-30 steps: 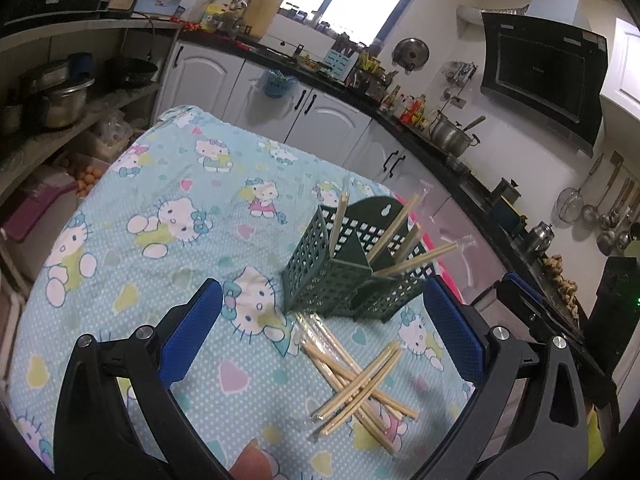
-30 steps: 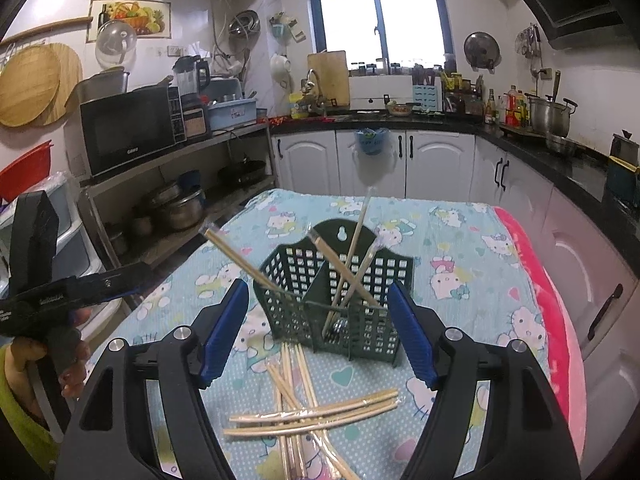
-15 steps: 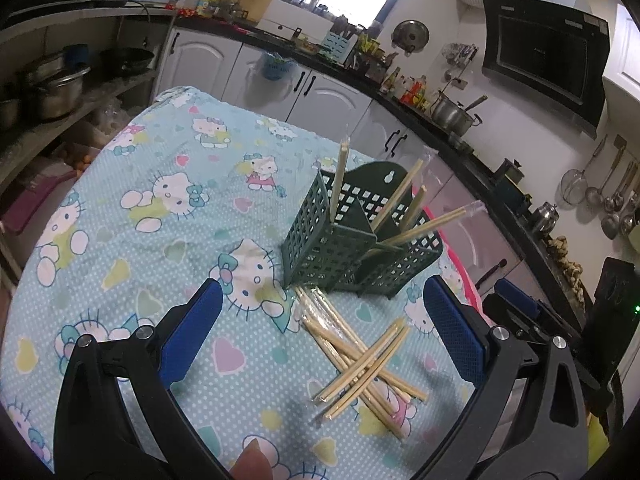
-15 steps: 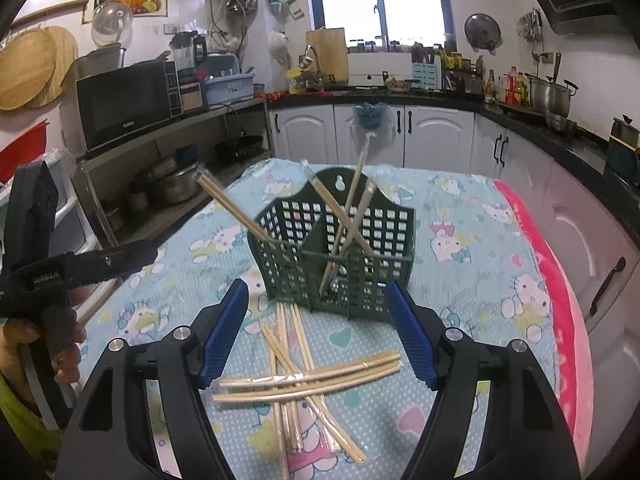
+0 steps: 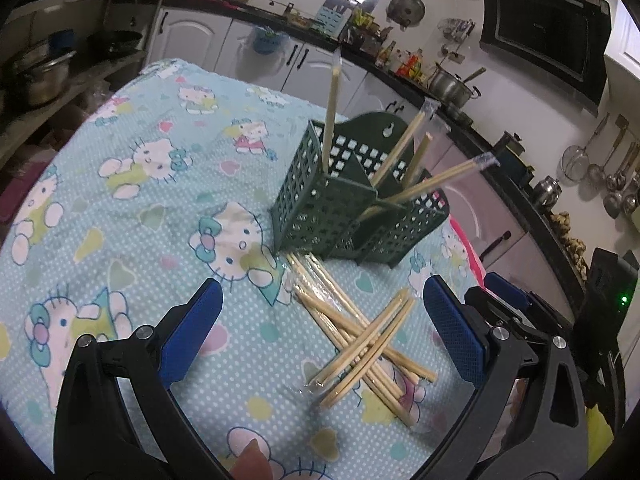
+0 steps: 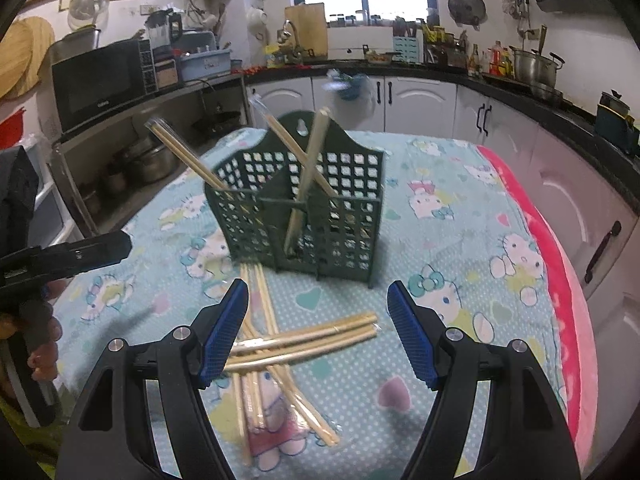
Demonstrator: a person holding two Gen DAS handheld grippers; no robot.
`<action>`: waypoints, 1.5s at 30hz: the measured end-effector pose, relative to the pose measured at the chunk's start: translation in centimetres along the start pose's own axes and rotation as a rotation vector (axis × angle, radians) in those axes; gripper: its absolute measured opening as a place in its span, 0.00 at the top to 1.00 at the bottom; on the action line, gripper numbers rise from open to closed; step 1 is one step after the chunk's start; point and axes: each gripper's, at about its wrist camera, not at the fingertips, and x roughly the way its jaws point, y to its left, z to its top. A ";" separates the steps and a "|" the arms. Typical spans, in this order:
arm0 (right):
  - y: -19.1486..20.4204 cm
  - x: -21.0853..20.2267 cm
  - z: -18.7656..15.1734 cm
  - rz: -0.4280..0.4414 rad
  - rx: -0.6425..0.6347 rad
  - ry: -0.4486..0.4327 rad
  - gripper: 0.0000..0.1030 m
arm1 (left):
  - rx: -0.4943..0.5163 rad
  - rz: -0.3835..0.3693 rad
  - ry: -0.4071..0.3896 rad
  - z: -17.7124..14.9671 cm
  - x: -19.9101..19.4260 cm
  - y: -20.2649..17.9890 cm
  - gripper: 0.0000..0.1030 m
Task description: Organize utensils
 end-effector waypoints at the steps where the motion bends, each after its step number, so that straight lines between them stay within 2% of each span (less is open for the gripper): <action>1: -0.3 0.3 -0.2 -0.006 0.003 0.008 0.32 | 0.000 0.000 0.006 -0.1 0.2 0.0 0.10; 4: -0.9 0.9 -0.8 -0.019 0.013 0.026 0.32 | -0.005 -0.012 0.027 -0.6 1.0 0.1 0.13; 13: -2.9 3.3 -2.4 -0.057 0.037 0.090 0.33 | -0.043 -0.034 0.100 -1.6 3.4 1.1 0.39; 18: -4.2 4.8 -3.0 -0.063 0.063 0.129 0.43 | -0.055 -0.050 0.134 -1.9 4.8 1.4 0.48; 26: -5.3 7.2 -3.1 -0.038 0.094 0.175 0.60 | -0.072 -0.065 0.175 -2.0 6.5 1.5 0.52; 45: -7.4 9.7 -3.1 0.035 0.183 0.208 0.78 | -0.163 -0.090 0.220 -1.3 9.7 2.9 0.58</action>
